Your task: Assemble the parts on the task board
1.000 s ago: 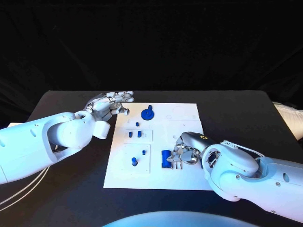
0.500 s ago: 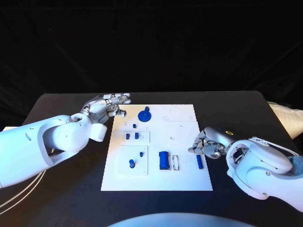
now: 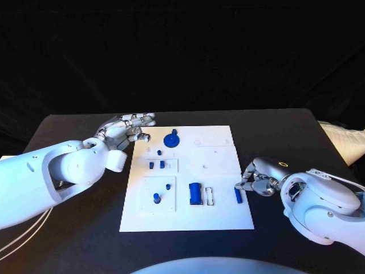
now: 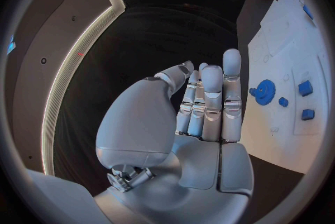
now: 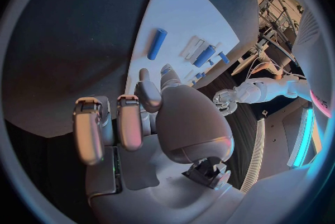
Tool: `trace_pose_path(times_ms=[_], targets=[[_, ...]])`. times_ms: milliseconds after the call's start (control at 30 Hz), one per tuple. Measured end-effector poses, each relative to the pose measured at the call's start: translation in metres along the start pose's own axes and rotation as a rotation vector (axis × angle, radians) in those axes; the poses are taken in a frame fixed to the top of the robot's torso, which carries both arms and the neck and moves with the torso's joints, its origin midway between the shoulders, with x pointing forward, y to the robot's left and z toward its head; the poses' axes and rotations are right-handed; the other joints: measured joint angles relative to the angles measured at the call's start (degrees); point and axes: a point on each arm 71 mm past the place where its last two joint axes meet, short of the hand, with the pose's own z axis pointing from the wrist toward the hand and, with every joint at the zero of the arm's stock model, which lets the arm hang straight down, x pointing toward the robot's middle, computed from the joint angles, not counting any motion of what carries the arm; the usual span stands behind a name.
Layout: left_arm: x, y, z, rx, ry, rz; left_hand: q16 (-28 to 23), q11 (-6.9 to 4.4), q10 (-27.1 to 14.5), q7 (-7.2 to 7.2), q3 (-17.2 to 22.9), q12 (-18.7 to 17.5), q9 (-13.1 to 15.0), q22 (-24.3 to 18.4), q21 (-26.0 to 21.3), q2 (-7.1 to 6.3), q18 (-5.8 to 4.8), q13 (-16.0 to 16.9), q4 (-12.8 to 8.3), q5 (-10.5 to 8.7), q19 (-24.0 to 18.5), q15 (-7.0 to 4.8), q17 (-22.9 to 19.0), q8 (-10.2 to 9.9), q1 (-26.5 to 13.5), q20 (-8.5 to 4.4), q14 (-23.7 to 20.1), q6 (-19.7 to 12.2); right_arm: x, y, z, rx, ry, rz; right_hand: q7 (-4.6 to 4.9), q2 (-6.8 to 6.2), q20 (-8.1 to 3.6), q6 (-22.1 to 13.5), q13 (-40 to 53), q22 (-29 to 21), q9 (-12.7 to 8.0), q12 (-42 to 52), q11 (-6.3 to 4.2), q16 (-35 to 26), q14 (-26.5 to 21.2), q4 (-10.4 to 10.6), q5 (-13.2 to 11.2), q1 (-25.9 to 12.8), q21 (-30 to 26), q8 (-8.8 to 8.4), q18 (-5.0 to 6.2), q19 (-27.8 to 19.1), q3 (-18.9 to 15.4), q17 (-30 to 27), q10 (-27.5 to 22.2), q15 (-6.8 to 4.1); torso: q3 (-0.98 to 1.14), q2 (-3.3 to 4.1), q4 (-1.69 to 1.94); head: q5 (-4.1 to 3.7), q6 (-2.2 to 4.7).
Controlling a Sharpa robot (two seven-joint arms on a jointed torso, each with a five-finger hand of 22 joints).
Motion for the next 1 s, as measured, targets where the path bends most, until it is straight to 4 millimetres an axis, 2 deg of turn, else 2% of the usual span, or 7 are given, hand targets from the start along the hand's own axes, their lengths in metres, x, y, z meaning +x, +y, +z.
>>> trace_pose_path(times_ms=[233,633,767,867,1000], targets=[[0.0,0.0,0.0,0.0,0.0,0.0,0.0,0.0,0.0,0.0,0.0,0.0,0.0,0.0,0.0,0.0,0.0,0.0,0.0,0.0,0.0,0.07,0.0,0.0,0.0,0.0,0.07,0.0,0.008,0.003,0.002,-0.01,0.022,-0.033,-0.04,-0.69,0.0,0.44,0.15,-0.01,-0.13,0.0,0.0,0.0,0.0,0.55,-0.37,-0.21,0.0,-0.22,0.0,0.0,-0.24,-0.01,0.0,0.0,-0.03,0.01,0.16,-0.09,-0.18],[-0.001,0.0,0.0,-0.001,0.0,0.001,0.0,0.0,0.0,0.0,0.0,0.0,0.0,0.0,0.0,0.0,0.0,-0.01,0.0,0.0,0.0,0.07,0.01,0.0,0.0,0.0,0.08,0.0,0.015,0.006,0.005,-0.017,0.055,-0.068,-0.1,-0.69,0.0,0.91,0.15,-0.01,-0.13,0.0,0.0,0.0,0.0,0.55,-0.6,-0.21,0.0,-0.22,0.0,0.0,-0.24,-0.01,0.0,0.0,-0.07,0.01,0.18,0.13,-0.45],[-0.001,0.0,0.0,-0.001,0.0,0.001,0.0,-0.01,0.0,0.0,0.0,0.0,0.0,0.01,0.0,0.0,0.0,-0.01,0.0,0.0,0.0,0.08,0.01,0.0,0.0,0.0,0.08,0.0,0.017,0.009,0.007,-0.024,0.061,-0.079,-0.36,-1.43,0.0,1.5,0.09,-0.02,-0.12,-0.01,0.0,0.0,0.0,0.55,-0.93,0.53,0.0,-0.21,0.0,0.0,-0.24,-0.02,0.0,0.0,-0.07,0.01,0.18,0.21,-0.56],[-0.001,0.0,0.0,-0.001,0.0,0.002,0.0,-0.01,0.0,0.0,0.0,0.0,0.0,0.01,0.0,0.0,0.0,-0.02,0.0,0.0,0.0,0.08,0.01,0.0,0.0,0.0,0.08,0.0,0.018,0.012,0.008,-0.033,0.065,-0.091,-0.5,-2.19,0.0,1.73,0.08,-0.02,-0.06,-0.05,-0.03,0.0,0.0,0.02,-1.59,1.33,0.0,-0.14,0.0,0.0,0.29,-0.02,0.02,0.0,-0.06,-0.01,0.18,0.29,-0.61],[-0.001,0.0,0.0,-0.001,0.0,0.002,0.0,-0.01,0.01,0.0,0.0,0.0,0.0,0.01,0.01,0.0,0.01,-0.02,0.0,0.0,0.0,0.08,0.01,0.0,0.0,0.0,0.08,0.0,0.021,0.017,0.009,-0.049,0.064,-0.116,-0.58,-2.55,-0.01,2.22,0.08,-0.02,0.11,-0.15,-0.44,0.0,0.01,-1.55,-2.7,3.85,0.0,-0.19,0.0,0.0,1.2,-0.02,0.0,0.01,-0.06,-0.02,0.18,0.38,-0.68]])
